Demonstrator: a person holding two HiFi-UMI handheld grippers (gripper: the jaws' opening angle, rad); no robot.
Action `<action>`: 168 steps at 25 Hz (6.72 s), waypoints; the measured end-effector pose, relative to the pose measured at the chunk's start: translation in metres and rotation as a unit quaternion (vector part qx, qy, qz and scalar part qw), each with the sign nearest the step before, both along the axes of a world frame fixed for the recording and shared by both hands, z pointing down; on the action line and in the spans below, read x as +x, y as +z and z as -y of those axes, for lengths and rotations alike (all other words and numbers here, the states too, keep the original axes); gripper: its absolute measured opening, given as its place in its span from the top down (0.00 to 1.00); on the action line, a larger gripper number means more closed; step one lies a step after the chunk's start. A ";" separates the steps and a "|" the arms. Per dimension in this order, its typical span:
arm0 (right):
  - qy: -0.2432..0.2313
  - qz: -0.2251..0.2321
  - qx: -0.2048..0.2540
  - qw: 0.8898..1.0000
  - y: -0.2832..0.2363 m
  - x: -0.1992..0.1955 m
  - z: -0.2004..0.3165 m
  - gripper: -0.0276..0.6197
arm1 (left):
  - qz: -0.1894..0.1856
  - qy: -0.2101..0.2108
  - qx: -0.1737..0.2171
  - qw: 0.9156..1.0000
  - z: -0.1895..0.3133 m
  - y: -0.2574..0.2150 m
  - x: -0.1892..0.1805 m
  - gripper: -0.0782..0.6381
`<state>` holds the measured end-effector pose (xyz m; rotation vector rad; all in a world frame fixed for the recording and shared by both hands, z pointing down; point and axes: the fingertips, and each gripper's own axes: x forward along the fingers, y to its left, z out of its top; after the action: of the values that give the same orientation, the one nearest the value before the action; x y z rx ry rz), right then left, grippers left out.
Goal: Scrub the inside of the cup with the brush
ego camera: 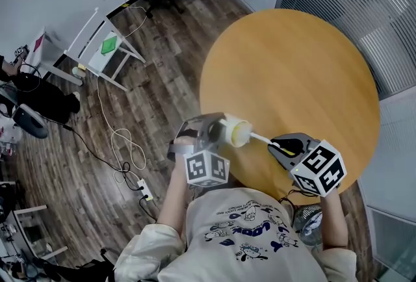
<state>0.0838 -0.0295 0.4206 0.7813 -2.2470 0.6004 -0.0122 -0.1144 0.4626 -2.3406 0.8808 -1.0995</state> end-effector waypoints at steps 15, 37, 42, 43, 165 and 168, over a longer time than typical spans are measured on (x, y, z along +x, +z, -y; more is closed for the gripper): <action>0.051 0.065 -0.029 0.996 0.004 0.019 -0.002 0.88 | -0.069 -0.031 -0.034 0.997 0.004 -0.010 0.002 0.84; 0.032 0.031 0.003 0.999 -0.001 -0.011 -0.013 0.88 | -0.119 -0.117 -0.063 0.984 0.022 -0.007 -0.023 0.84; 0.010 0.005 0.021 1.000 -0.010 -0.019 -0.011 0.88 | -0.117 -0.125 -0.070 0.983 0.026 -0.007 -0.024 0.84; 0.005 -0.002 0.025 1.000 -0.012 -0.021 -0.011 0.88 | -0.116 -0.125 -0.071 0.983 0.026 -0.006 -0.024 0.84; -0.046 -0.063 0.007 0.997 -0.028 -0.019 -0.013 0.88 | -0.076 -0.063 -0.078 0.992 0.001 -0.008 -0.003 0.84; -0.040 -0.052 -0.002 0.998 -0.025 -0.014 -0.013 0.88 | -0.072 -0.048 -0.075 0.993 -0.003 -0.008 0.002 0.84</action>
<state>0.0700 -0.0161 0.3952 0.7012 -2.1710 0.5136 -0.0104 -0.1119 0.4547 -2.5515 1.0033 -1.0799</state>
